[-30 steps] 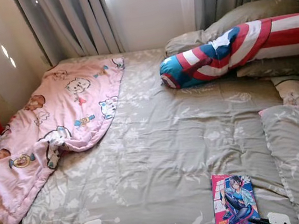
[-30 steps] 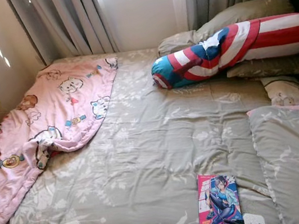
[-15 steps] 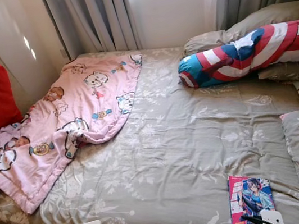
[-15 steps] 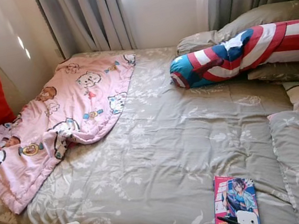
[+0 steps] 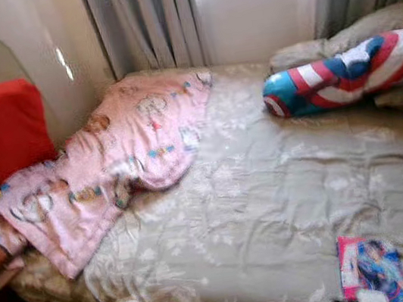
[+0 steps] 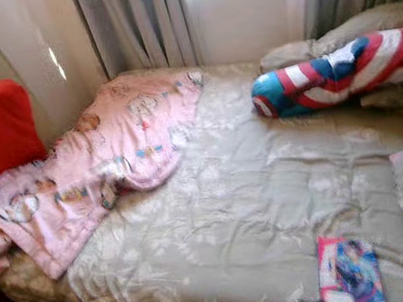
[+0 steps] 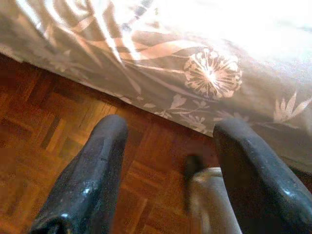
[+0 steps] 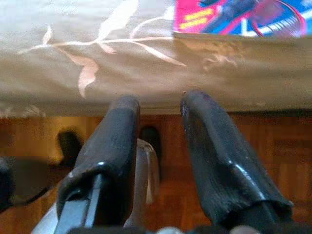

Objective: Clean up the room

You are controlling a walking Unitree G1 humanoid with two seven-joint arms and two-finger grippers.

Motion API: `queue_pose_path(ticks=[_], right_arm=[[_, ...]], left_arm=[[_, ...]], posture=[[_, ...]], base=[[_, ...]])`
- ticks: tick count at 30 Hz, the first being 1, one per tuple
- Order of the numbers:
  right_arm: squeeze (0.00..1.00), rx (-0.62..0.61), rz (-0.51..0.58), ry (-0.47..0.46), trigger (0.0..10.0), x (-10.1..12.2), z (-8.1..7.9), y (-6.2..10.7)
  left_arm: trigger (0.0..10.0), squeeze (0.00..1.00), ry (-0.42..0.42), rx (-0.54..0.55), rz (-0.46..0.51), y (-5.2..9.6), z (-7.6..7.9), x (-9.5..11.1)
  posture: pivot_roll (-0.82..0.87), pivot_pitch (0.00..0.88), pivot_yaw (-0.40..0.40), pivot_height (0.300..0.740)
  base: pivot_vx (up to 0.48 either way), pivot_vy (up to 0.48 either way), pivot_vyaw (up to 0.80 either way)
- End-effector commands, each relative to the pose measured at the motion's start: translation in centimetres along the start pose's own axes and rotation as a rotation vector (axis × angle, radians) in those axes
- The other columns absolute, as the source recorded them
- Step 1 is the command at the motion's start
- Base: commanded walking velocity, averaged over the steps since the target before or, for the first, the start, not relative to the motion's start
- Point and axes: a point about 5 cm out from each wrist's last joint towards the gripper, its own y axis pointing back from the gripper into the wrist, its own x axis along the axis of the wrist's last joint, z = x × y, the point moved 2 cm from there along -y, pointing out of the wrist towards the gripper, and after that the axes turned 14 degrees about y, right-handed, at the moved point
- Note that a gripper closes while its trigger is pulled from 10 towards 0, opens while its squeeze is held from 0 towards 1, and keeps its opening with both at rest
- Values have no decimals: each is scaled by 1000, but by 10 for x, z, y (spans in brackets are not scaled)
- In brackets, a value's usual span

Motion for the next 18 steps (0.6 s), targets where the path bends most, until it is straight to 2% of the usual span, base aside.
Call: queue_pose_path(ticks=[1, 18], right_arm=[[0, 18, 17, -6, 10000, 6, -6, -2], [0, 21, 16, -17, 10000, 5, -13, -2]], left_arm=[[10000, 0, -19, 14, 5, 0, -6, 4], [10000, 0, -12, 26, -11, 1, -9, 0]], posture=[[-33, 0, 37, 740], [-28, 3, 34, 740]], base=[[0, 244, 0], [0, 248, 0]])
